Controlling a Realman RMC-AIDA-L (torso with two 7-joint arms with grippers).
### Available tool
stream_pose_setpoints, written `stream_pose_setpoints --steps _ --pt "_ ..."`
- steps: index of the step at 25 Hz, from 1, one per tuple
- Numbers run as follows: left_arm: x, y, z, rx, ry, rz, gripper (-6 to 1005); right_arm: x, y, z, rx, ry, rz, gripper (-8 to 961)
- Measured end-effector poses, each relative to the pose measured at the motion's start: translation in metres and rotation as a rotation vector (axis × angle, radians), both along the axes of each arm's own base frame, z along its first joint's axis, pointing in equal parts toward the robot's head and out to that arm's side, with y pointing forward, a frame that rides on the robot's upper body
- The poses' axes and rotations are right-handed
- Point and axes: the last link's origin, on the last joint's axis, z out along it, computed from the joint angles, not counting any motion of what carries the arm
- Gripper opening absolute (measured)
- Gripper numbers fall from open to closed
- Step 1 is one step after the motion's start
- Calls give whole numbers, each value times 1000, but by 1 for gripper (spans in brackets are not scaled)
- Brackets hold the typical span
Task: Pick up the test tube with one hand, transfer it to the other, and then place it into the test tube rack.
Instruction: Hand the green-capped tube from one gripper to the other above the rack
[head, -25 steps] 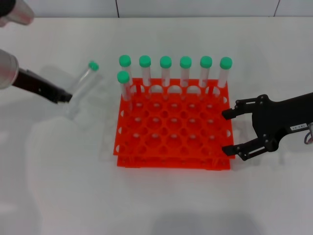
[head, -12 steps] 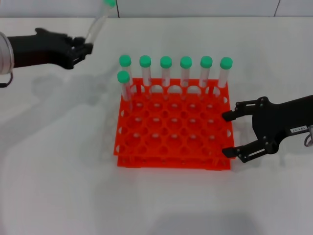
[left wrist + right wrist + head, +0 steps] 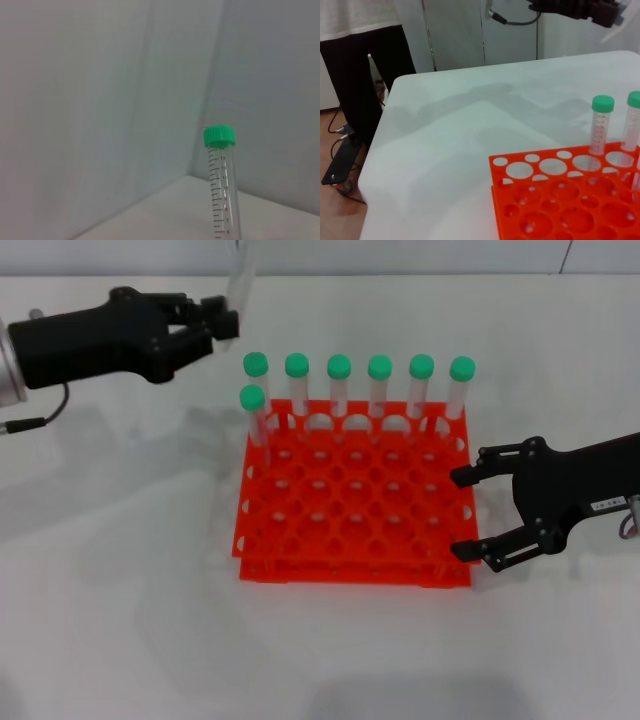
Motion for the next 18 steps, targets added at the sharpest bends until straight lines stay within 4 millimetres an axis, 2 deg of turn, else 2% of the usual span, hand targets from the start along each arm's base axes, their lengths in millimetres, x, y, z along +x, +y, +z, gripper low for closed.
stream_pose_setpoints --steps 10,18 --pt "12 8 -12 -161 133 -33 189 -4 1 -1 -2 5 15 873" --pt "24 19 -26 -221 245 -50 189 -5 2 -1 -3 5 19 873"
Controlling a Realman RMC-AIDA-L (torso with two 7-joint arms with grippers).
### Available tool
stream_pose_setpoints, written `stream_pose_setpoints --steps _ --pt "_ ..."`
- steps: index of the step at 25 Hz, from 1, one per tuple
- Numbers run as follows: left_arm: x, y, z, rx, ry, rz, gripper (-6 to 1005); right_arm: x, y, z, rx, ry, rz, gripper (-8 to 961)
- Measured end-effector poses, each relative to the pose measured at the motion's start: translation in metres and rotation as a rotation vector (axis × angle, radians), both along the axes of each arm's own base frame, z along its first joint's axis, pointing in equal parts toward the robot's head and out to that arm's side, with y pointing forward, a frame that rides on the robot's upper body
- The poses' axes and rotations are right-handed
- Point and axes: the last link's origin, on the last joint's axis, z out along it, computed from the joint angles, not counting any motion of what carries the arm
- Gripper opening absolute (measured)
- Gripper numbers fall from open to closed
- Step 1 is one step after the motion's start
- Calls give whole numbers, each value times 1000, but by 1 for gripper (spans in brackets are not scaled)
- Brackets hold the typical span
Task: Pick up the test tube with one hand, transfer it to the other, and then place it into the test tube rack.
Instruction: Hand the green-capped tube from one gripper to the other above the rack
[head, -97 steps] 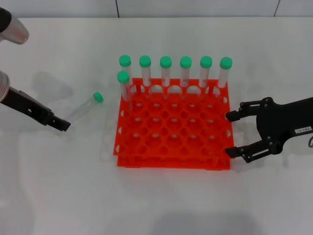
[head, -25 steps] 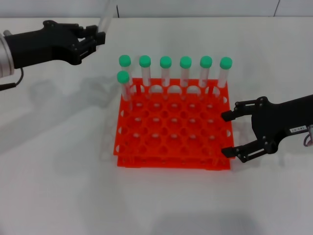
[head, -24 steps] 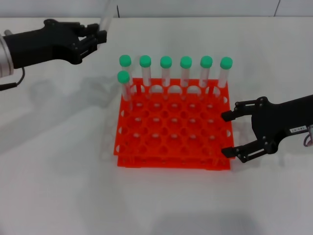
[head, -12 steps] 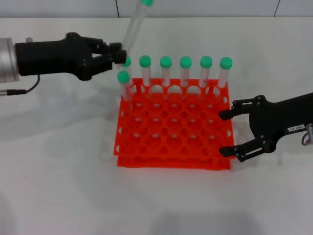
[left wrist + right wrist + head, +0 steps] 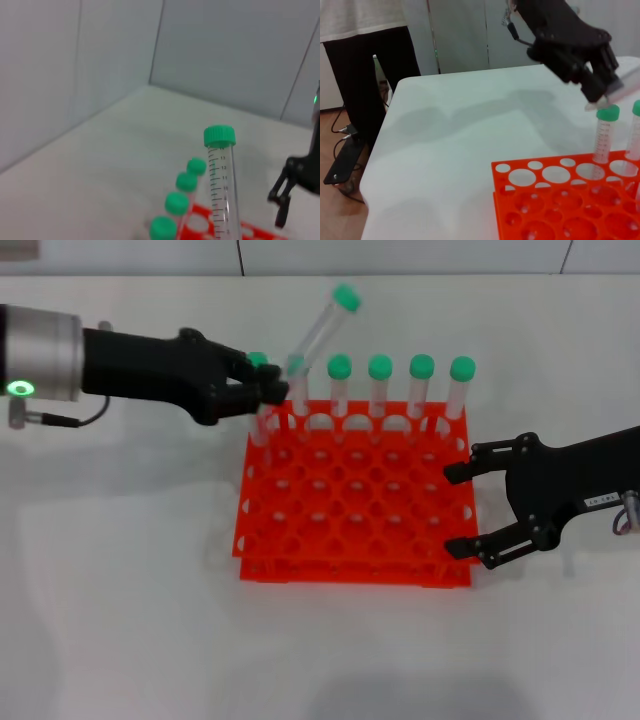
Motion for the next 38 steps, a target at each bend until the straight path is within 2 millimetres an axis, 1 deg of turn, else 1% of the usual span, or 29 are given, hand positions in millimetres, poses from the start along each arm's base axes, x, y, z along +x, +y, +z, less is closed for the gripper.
stream_pose_setpoints --steps 4,8,14,18,23,28,31,34,36,38 --pt "5 2 -14 -26 62 -9 189 -1 0 -1 0 0 -1 872" --pt "8 2 -21 -40 78 -25 189 0 0 -1 -1 1 -3 872" --pt "8 2 -25 -34 95 -34 189 -2 0 0 0 14 -8 872" --pt "7 -1 -29 -26 89 -62 189 -3 1 2 6 38 -19 872" --pt "6 -4 -33 -19 85 -89 190 -11 5 3 1 67 -54 872" --pt "5 -7 -36 -8 73 -115 190 -16 7 5 11 133 -104 873" --pt "3 -9 -37 1 64 -123 190 -18 9 5 23 201 -147 872" --pt "2 -11 -38 9 57 -130 190 -16 11 3 32 269 -196 871" --pt "1 -12 -38 9 53 -131 190 -15 11 3 39 284 -204 871" --pt "0 -13 -40 9 50 -132 190 -10 12 -1 70 341 -221 870"
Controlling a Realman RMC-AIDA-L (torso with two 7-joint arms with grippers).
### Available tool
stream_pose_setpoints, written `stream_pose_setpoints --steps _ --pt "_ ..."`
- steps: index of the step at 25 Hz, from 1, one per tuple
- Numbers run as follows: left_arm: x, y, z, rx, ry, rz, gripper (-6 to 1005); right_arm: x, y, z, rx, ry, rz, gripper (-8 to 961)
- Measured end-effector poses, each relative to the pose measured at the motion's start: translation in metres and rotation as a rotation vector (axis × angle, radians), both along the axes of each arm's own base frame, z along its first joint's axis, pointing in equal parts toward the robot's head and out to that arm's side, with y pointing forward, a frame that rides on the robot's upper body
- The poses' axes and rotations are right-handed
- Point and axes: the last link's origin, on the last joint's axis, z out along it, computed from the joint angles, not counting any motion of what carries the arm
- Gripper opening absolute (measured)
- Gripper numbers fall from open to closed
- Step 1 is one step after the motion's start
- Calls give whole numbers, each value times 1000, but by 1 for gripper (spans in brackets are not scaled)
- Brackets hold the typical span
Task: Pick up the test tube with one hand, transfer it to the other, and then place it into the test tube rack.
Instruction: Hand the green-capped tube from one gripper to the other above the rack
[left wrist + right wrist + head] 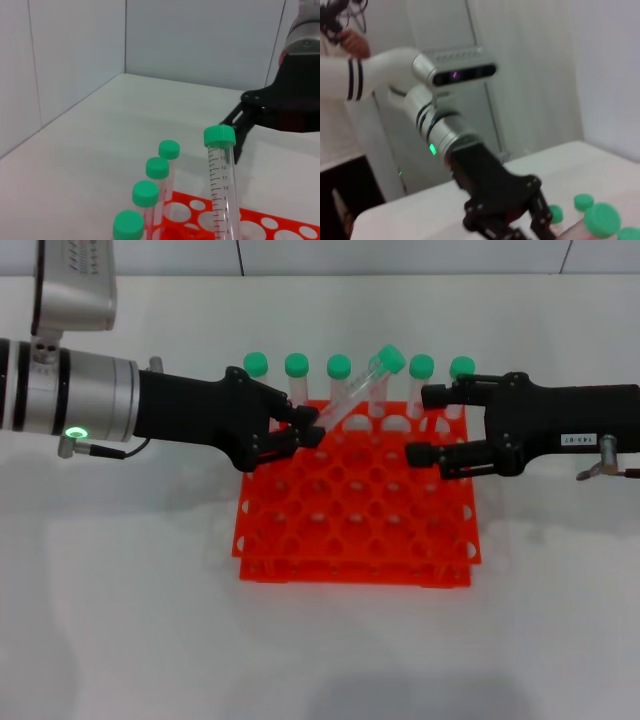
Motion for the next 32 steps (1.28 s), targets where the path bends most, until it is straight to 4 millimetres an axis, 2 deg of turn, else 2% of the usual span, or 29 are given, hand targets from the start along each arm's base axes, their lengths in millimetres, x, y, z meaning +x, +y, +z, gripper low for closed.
stream_pose_setpoints --steps 7,17,32 --pt "1 -2 -3 -1 -3 -7 190 9 -1 -8 52 134 -46 869" --pt "3 -2 -4 -2 -6 -10 190 17 0 -18 129 201 -98 851" --pt "3 -2 -5 0 -6 -9 190 15 -2 -31 199 266 -96 792"
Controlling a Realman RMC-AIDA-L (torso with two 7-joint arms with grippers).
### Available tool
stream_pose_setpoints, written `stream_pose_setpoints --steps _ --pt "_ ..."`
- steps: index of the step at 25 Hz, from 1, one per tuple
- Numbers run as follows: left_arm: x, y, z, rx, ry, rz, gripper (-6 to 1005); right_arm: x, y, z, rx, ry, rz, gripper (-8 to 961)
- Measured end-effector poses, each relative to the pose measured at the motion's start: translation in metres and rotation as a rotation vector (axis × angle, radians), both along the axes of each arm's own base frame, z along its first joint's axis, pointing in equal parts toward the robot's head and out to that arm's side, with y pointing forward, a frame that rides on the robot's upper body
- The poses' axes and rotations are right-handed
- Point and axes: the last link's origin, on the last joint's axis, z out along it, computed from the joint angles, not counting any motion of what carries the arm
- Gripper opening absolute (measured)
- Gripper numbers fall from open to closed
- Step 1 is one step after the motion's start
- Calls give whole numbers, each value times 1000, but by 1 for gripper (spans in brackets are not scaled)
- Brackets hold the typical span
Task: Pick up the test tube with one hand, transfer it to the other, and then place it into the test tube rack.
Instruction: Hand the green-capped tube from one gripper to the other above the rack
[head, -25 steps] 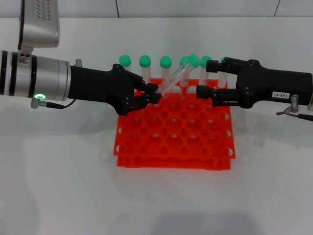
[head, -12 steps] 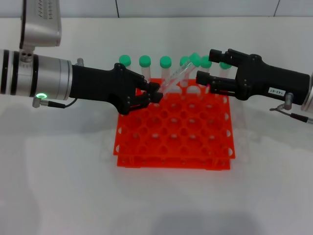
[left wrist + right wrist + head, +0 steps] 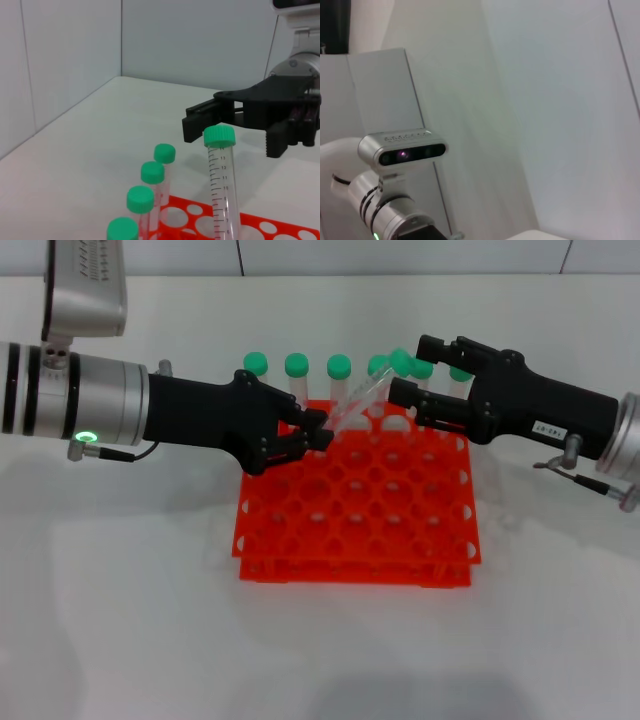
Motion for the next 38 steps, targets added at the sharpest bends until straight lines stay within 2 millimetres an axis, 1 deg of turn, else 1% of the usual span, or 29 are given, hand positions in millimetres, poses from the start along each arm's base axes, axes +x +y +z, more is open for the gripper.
stream_pose_setpoints --steps 7,15,23,30,38 --pt "-1 0 -1 3 0 3 190 -2 -3 -5 66 53 -11 793" --pt "0 0 -1 4 -1 0 190 -3 -3 -18 87 27 -27 792" --pt "0 0 -1 5 -1 0 190 -2 -6 -19 104 43 -35 793" --pt "-1 1 -1 12 3 3 189 0 -6 -19 117 48 -54 773" --pt "-1 2 -1 14 7 0 188 -2 -7 -20 104 50 -46 750"
